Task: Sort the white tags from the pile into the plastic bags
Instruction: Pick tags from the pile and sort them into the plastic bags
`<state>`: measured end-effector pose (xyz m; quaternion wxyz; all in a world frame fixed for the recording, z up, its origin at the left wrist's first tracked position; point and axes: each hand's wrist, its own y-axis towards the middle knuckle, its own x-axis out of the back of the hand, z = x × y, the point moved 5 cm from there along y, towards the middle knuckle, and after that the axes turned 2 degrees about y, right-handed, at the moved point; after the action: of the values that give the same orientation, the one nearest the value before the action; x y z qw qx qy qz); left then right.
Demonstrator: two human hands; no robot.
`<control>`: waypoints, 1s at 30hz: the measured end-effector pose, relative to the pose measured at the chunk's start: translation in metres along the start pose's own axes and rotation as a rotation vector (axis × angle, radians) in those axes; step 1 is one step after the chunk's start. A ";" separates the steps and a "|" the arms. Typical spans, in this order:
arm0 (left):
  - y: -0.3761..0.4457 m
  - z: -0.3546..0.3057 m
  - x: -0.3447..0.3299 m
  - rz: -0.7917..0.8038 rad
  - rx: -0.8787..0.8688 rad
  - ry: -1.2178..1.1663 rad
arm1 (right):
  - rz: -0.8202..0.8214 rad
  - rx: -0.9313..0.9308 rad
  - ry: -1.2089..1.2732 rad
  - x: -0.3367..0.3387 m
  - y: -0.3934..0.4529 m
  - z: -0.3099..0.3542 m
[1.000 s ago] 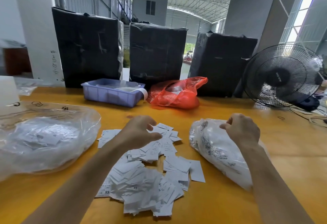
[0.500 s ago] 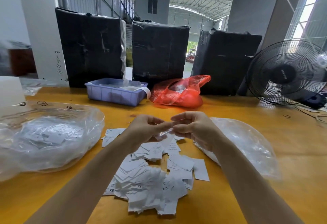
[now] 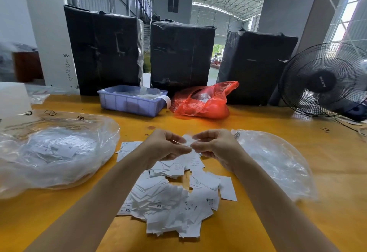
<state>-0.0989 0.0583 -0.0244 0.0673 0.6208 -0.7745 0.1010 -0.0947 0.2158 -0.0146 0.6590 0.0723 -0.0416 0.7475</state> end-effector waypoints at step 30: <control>0.005 0.006 0.023 -0.238 -0.015 -0.171 | 0.150 0.431 -0.967 -0.042 0.008 -0.039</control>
<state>-0.1084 0.0361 -0.0248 0.0175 0.7141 -0.6990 0.0333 -0.0997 0.1801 -0.0591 0.4796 0.5390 -0.1908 0.6656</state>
